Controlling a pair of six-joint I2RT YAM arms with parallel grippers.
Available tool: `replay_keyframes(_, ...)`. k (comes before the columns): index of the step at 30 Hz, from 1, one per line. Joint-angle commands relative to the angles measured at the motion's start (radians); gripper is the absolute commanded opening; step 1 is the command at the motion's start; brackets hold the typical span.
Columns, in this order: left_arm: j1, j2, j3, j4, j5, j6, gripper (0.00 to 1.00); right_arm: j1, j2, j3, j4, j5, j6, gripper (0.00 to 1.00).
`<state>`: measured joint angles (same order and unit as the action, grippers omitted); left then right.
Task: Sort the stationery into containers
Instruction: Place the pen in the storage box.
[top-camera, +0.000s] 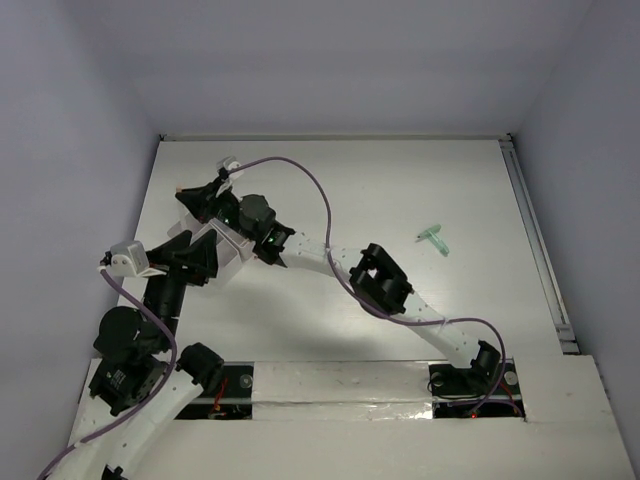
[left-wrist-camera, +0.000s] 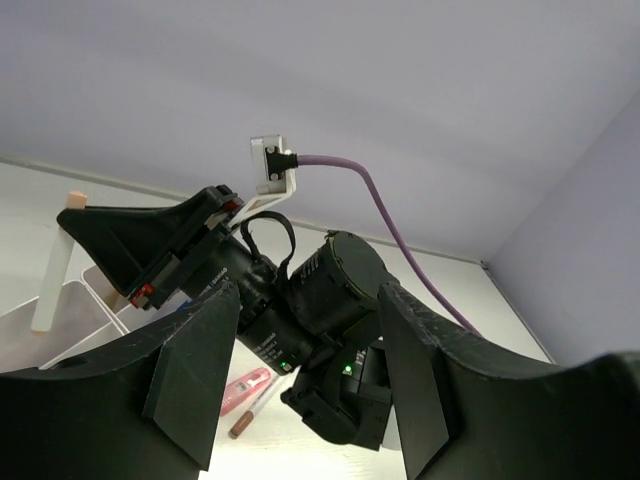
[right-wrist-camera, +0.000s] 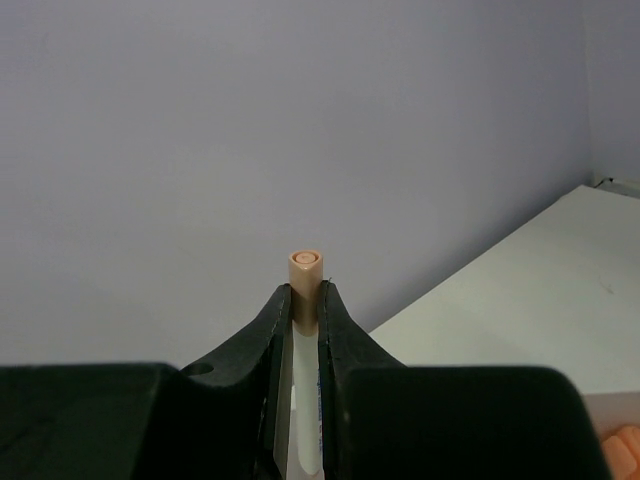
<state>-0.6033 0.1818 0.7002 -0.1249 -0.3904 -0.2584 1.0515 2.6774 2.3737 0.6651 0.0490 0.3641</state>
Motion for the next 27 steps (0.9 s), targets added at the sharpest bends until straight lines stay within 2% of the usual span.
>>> replay_keyframes(1, 0.016, 0.019, -0.005, 0.039, 0.021, 0.015, 0.55, 0.012, -0.005, -0.025, 0.082, 0.020, -0.025, 0.00)
replay_keyframes(16, 0.043, 0.018, -0.013, 0.042, 0.044, 0.018, 0.55, 0.012, -0.022, -0.073, 0.099, 0.017, -0.031, 0.00)
replay_keyframes(17, 0.043, 0.018, -0.014, 0.044, 0.044, 0.019, 0.55, 0.021, -0.024, -0.076, 0.099, 0.012, -0.033, 0.04)
replay_keyframes(18, 0.043, 0.019, -0.013, 0.042, 0.044, 0.018, 0.55, 0.021, -0.025, -0.077, 0.097, 0.002, -0.034, 0.17)
replay_keyframes(20, 0.043, 0.018, -0.013, 0.044, 0.047, 0.019, 0.55, 0.021, -0.034, -0.088, 0.099, -0.005, -0.036, 0.32)
replay_keyframes(21, 0.043, 0.018, -0.014, 0.044, 0.050, 0.019, 0.55, 0.021, -0.037, -0.091, 0.097, -0.009, -0.036, 0.46)
replay_keyframes(24, 0.053, 0.022, -0.016, 0.044, 0.053, 0.019, 0.56, 0.021, -0.071, -0.132, 0.105, -0.012, -0.030, 0.62)
replay_keyframes(27, 0.053, 0.025, -0.016, 0.042, 0.054, 0.018, 0.57, 0.021, -0.123, -0.184, 0.122, -0.029, -0.030, 0.68)
